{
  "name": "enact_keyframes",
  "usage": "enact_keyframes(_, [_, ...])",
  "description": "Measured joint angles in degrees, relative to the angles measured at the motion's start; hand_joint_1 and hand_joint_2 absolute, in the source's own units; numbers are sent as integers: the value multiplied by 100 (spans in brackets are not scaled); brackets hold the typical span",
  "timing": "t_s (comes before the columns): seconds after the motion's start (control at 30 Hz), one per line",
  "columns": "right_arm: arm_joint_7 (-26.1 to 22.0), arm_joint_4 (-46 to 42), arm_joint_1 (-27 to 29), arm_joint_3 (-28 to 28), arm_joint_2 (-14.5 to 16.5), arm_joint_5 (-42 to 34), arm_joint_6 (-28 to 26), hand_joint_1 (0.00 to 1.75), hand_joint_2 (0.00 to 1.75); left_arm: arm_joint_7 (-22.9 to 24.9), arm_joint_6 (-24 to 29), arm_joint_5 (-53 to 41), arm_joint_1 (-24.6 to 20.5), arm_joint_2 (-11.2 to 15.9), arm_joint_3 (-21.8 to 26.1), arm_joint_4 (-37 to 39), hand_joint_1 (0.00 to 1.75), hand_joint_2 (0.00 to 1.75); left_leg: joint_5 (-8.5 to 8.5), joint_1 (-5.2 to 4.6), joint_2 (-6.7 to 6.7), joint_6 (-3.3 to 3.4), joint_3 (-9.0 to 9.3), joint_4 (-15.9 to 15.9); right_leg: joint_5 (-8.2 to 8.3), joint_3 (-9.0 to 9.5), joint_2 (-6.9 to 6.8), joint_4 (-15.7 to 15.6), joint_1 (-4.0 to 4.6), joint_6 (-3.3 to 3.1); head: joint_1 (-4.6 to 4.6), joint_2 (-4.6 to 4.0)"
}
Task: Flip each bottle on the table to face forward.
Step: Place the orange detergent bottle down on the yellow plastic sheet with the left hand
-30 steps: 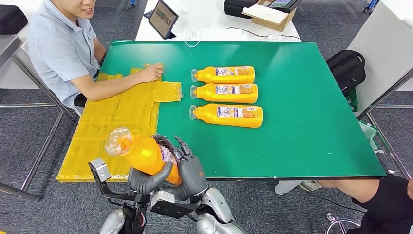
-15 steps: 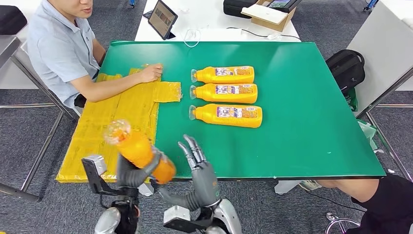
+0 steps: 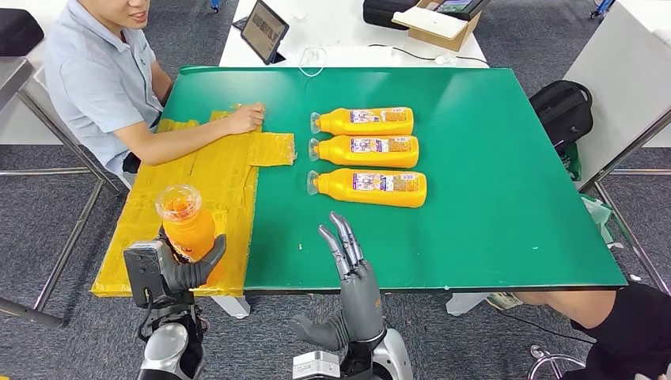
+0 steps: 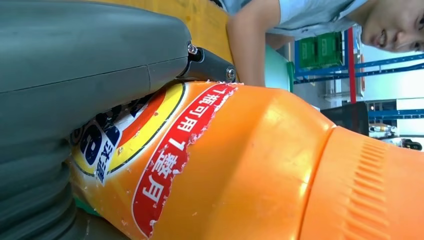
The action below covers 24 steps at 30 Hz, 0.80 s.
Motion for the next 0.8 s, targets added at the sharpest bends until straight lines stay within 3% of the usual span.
enact_keyframes(0.17, [-8, -19, 46, -6, -27, -117, 1, 0, 0, -52, 468, -876, -204, 20, 150, 187, 173, 175, 1, 1, -1, 0, 0, -1, 0, 0, 0, 0, 2, 0, 0, 0])
enact_keyframes(0.33, [-84, -17, 58, -4, -35, -266, 28, 0, 0, 100, 1067, -3162, -548, 197, 160, 572, 175, 175, 3, 2, -1, -1, 1, -1, 0, 2, -1, 1, 2, 0, 1, 0])
enact_keyframes(0.53, [-126, 12, 42, 8, -38, -358, 258, 0, 0, 728, 991, -5190, -1059, 548, -65, 1354, 168, 175, 4, 2, -2, 0, 0, 0, 1, 2, -1, 2, 2, 0, 1, 0])
enact_keyframes(0.63, [-169, 66, 2, 46, -37, -399, 381, 0, 0, 796, 847, -5568, -1390, 691, -230, 1877, 170, 175, 4, 2, -2, 0, 0, 0, 1, 2, -1, 2, 2, 0, 1, 0])
enact_keyframes(0.77, [-219, 188, -55, 95, -32, -473, 510, 0, 0, 863, 439, -5778, -1875, 843, -465, 2629, 147, 175, 5, 2, -4, 0, 0, 0, 1, 3, -1, 4, 2, 0, 0, 0])
enact_keyframes(0.8, [-223, 221, -64, 99, -31, -487, 528, 0, 0, 861, 346, -5772, -1974, 867, -511, 2799, 148, 175, 5, 2, -4, 0, 0, 0, 1, 3, -1, 4, 2, 0, 0, 0])
